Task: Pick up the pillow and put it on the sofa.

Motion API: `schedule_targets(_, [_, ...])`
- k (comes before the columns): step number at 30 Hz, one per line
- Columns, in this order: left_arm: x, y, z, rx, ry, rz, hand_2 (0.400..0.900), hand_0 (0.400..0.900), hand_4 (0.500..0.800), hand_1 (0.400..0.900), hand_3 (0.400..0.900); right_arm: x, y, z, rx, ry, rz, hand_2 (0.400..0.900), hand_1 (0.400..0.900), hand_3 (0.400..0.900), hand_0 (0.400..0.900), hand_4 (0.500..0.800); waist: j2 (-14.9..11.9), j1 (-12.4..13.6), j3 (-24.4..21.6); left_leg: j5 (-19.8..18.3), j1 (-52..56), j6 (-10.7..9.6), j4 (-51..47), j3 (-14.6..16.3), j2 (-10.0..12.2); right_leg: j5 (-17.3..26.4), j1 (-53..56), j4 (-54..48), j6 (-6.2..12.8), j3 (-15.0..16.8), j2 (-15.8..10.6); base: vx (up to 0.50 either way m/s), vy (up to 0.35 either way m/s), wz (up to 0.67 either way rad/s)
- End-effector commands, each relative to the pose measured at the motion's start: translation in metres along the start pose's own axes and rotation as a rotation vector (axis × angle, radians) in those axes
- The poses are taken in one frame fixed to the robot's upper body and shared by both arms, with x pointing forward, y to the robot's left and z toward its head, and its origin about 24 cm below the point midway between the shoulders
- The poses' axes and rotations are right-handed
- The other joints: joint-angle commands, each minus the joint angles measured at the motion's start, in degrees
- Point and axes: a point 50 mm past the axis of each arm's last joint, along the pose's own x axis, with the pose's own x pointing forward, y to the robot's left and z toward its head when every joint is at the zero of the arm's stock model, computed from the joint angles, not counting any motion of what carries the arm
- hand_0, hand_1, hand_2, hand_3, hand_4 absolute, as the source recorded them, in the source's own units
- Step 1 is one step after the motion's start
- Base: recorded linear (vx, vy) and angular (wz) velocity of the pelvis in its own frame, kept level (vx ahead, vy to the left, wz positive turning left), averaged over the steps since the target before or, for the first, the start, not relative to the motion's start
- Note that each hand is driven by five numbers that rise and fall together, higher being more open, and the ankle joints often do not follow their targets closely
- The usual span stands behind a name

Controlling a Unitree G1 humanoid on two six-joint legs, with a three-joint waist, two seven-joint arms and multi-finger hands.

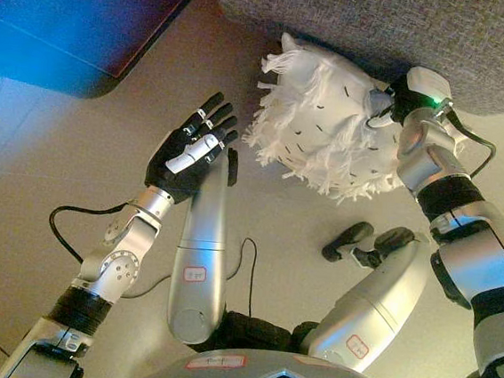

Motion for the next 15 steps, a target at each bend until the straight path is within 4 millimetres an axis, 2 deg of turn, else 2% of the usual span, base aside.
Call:
schedule_targets(1, [-0.002,-0.028,-0.024,-0.079,0.059,-0.090,0.900,0.900,0.800,0.900,0.900,0.002,-0.011,0.002,0.059,0.016,-0.017,0.400,0.400,0.400,0.400,0.500,2.8,1.5,-0.1,-8.5,3.1,3.6,7.6,-3.8,1.8,2.5,-3.7,-0.1,-2.61,0.8,1.3,0.01,0.008,-0.04])
schedule_targets(9, [-0.003,-0.027,-0.027,-0.077,0.068,-0.047,0.900,0.900,0.800,0.900,0.900,-0.001,-0.006,0.013,0.205,-0.062,-0.029,0.400,0.400,0.400,0.400,0.500,2.8,0.9,-0.1,-8.0,4.2,3.7,7.1,-3.5,2.5,2.5,-2.4,-0.3,-2.67,0.8,1.3,0.00,0.004,-0.03])
schedule_targets(15, [-0.008,-0.009,-0.025,0.000,0.053,0.106,0.900,0.900,0.800,0.900,0.900,-0.009,-0.016,0.024,0.329,-0.187,-0.081,0.400,0.400,0.400,0.400,0.500,2.1,-0.1,-0.1,-6.3,8.4,3.9,1.5,-1.6,3.3,4.6,2.5,-6.7,-2.49,-1.6,1.3,-0.02,-0.009,-0.04])
